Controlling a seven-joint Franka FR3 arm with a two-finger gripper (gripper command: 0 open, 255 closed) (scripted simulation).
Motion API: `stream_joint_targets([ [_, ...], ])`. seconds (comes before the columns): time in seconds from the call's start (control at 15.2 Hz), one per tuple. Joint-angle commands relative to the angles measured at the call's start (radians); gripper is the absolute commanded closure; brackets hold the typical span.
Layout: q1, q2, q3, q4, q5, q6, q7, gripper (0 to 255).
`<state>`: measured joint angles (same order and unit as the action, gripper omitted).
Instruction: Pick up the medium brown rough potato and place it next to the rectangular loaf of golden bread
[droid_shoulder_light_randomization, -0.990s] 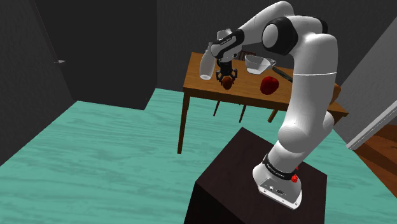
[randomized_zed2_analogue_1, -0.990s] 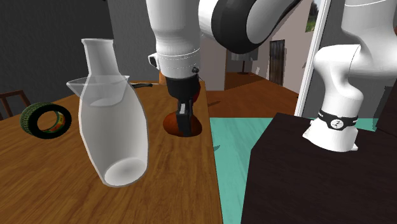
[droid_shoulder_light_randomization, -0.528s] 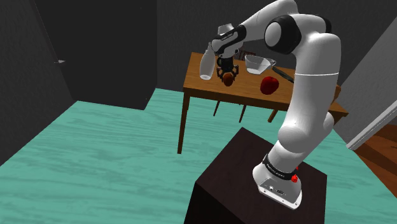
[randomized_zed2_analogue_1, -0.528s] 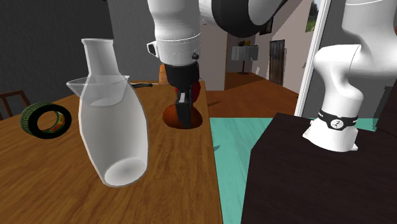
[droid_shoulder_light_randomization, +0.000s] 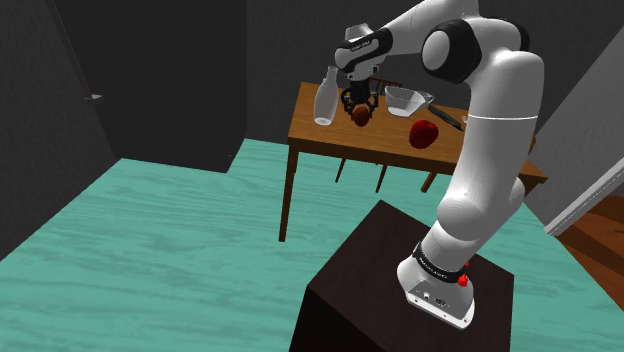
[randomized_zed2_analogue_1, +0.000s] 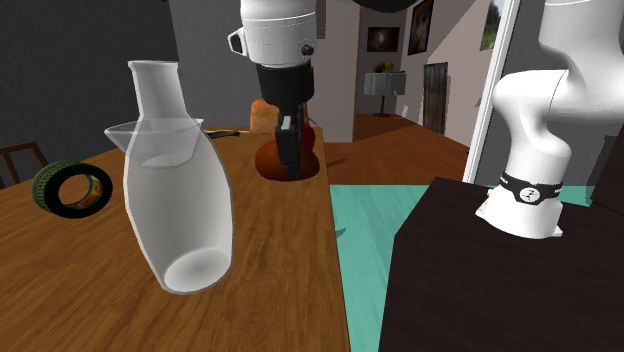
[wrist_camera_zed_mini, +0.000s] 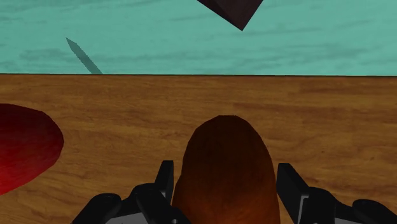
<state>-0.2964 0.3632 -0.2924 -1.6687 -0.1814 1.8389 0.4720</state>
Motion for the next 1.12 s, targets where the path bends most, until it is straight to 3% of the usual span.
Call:
stream_joint_targets([
  [0.0, -0.001, -0.004, -0.001, 0.021, 0.0, -0.024, -0.006, 255],
  [1.06, 0.002, -0.037, -0.006, 0.188, -0.003, -0.22, -0.045, 255],
])
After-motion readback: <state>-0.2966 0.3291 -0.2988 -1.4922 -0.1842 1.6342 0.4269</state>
